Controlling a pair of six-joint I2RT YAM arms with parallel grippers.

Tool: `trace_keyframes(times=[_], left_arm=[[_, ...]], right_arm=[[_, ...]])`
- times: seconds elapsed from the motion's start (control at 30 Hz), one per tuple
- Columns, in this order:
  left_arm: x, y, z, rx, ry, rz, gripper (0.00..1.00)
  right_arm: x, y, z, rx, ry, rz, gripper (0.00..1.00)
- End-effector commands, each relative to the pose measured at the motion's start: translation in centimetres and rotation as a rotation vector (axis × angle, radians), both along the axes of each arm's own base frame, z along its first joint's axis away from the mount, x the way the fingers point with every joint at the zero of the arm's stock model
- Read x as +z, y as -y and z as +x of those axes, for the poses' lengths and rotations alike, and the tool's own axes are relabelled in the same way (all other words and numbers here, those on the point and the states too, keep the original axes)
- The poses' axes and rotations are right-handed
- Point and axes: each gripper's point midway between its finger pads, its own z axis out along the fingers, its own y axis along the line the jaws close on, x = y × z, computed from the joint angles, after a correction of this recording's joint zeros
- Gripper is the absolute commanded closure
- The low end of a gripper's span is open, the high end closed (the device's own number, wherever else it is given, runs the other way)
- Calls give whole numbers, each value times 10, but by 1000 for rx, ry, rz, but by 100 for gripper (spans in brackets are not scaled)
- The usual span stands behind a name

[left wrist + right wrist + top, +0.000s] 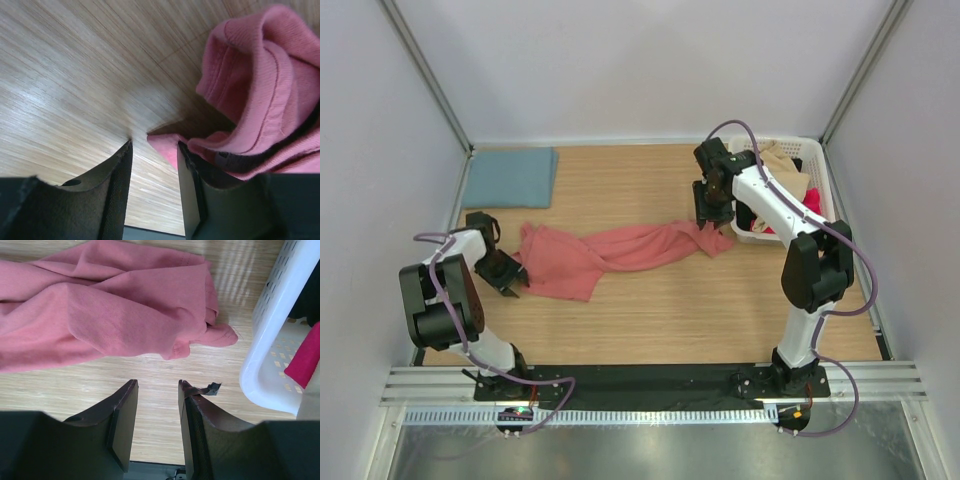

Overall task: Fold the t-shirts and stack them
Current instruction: Flatten the tshirt out

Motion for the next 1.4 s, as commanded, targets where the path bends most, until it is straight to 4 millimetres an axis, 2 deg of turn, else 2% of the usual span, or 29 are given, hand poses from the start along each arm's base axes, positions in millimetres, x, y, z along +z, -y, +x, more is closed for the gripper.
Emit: trace_keyframes(times=[0.0,0.07,0.13,0.17,0.2,0.27,0.37,0.43,0.5,0.53,0.6,0.63,0.77,0.87,1.0,1.13,1.2,1.3,1.33,1.37], left_arm=[[-4,-9,13,-34,25,40,61],[-7,-10,17,-43,23,43,66],[-9,-12,19,-49,20,51,76],[-9,-13,19,-61,17,56,85],[-8,-15,20,-63,13,63,99],[-5,-23,20,-73,6,105,100],[11,-29,18,-78,13,140,100],[33,-37,13,-54,44,204,100],[51,-43,6,-10,66,258,100],[70,-48,3,11,108,300,100],[92,-52,-1,42,163,342,100],[113,-55,-4,58,214,374,100],[146,-54,-11,61,275,398,100],[156,-50,-13,51,305,387,100],[160,-46,-9,28,339,366,100],[164,-46,-4,22,356,366,100],[170,-47,0,24,366,369,100],[178,-54,-1,28,359,406,100],[185,-64,-5,42,338,466,100],[190,-72,-9,47,324,510,100]], right_arm=[[20,-7,9,-5,64,48,55],[21,-6,9,-12,68,44,56],[19,-4,7,-15,64,39,55],[19,-4,5,-15,61,38,55],[18,-3,4,-21,58,38,56],[14,-2,-2,-26,44,37,55],[3,-1,-14,-30,-3,45,55],[-9,-2,-26,-29,-50,57,54],[-18,-1,-32,-33,-75,51,49],[-26,2,-37,-35,-97,39,48],[-33,-4,-41,-23,-128,67,45],[-37,-3,-42,-23,-135,60,45],[-45,-6,-41,-11,-144,70,45],[-50,-16,-40,2,-153,124,44],[-52,-41,-41,14,-174,251,44],[-63,-49,-33,7,-174,280,44],[-66,-50,-32,3,-182,283,48],[-59,-49,-32,3,-174,278,81],[-56,-43,-37,-4,-189,255,98],[-45,-41,-41,-2,-176,252,99]])
